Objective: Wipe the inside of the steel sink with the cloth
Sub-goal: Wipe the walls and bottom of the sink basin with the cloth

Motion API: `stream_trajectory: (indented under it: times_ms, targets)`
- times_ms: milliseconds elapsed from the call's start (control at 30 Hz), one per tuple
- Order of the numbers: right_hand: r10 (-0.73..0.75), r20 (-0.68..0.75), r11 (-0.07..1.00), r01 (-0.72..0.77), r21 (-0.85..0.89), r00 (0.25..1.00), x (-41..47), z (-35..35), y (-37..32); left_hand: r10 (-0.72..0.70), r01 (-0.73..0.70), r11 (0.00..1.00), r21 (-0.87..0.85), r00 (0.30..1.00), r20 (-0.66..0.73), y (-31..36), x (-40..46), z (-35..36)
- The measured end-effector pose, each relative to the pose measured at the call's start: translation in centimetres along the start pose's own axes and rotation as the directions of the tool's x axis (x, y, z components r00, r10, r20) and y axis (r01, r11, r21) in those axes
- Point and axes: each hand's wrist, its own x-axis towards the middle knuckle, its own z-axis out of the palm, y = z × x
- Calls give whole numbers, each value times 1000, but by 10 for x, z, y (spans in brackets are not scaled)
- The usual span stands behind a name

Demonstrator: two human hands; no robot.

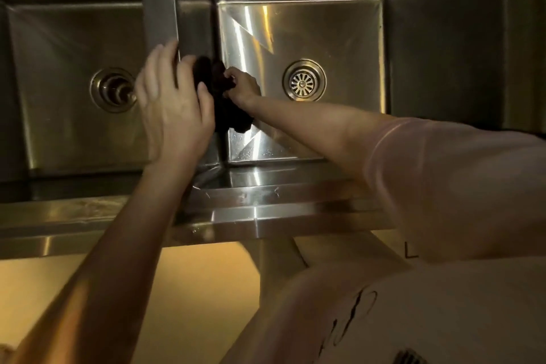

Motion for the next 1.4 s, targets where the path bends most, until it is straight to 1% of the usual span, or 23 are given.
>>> stream_trajectory:
  times_ms: [100,200,333,500,567,667,767,867,1000,1133,1200,1300,1367,1400]
  targets:
    - [2,10,1000,-2,-27,1000,0,-5,-5,-25,25,998,-53,1000,-2,1,0,0]
    - [-13,-22,1000,13,-7,1000,-14,-10,-14,-32,33,998,-61,999,18,2,0,-2]
    - [-134,-88,986,142,84,987,-44,-30,-30,-21,24,998,-63,998,51,4,0,-5]
    - [-274,-201,918,318,237,940,-81,-58,-57,-34,39,994,-98,998,52,5,0,-6]
    - [-304,-224,898,357,258,926,-81,-61,-60,-35,40,994,-99,998,49,4,0,-6]
    - [-262,-187,927,301,222,947,-61,-57,-55,-36,39,995,-95,999,39,4,0,-5]
    - [-190,-113,971,204,128,975,-28,-43,-42,-24,26,996,-83,999,22,4,1,-3]
    - [-121,-65,992,123,29,991,0,-24,-24,-23,25,998,-65,1000,18,4,1,-3]
    - [-46,-60,998,43,-49,997,22,-5,-10,-19,21,999,-43,999,30,5,1,-4]
    - [4,-69,999,-7,-52,998,28,-6,-14,-24,26,999,-43,999,48,5,4,-6]
    - [-9,-108,1000,8,-17,994,19,-12,-21,-22,24,999,-46,999,49,6,3,-7]
    - [-66,-173,993,82,90,983,-8,-26,-37,-20,23,999,-45,998,53,6,3,-7]
    - [-129,-196,957,173,232,972,-31,-43,-53,-21,24,998,-53,998,56,6,3,-7]
    - [-167,-199,918,226,326,966,-43,-52,-62,-21,24,998,-56,998,58,6,3,-7]
